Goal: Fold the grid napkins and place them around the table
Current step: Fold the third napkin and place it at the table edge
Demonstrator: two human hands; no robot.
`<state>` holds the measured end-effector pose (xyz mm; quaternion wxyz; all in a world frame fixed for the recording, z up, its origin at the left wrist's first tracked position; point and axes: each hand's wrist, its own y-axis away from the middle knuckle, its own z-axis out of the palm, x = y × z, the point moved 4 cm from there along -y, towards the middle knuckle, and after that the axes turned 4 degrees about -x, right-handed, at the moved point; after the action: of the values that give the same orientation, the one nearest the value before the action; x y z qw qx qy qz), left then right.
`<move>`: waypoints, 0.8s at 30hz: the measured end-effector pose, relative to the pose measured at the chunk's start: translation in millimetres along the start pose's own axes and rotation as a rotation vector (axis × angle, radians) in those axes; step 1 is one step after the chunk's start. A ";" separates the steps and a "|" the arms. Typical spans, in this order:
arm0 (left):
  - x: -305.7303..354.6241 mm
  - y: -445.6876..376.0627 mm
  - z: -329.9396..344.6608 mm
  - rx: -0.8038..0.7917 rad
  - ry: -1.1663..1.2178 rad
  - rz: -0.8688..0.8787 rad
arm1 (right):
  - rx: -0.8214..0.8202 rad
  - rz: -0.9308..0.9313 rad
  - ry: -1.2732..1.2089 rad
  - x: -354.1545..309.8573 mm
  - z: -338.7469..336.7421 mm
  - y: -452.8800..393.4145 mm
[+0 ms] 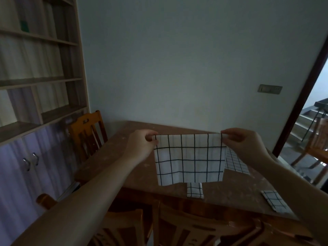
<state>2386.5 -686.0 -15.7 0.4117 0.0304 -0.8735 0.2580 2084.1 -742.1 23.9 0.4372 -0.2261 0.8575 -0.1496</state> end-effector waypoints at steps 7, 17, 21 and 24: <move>0.2 -3.9 0.7 -0.008 0.132 -0.070 | 0.071 0.067 -0.143 3.7 -5.4 -3.7; 50.6 -0.9 24.6 -0.324 0.317 0.147 | -0.498 -0.064 0.260 -43.4 71.4 12.5; 55.1 5.3 21.2 -0.286 0.289 0.202 | -0.424 -0.171 0.119 -64.5 82.1 -0.5; 41.2 9.7 8.1 -0.368 0.133 0.115 | -0.432 -0.142 0.022 -60.7 71.9 -8.7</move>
<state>2351.1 -674.9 6.2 0.4516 -0.1124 -0.8771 0.1185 2176.4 -722.2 28.0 0.3576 -0.3726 0.8563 0.0045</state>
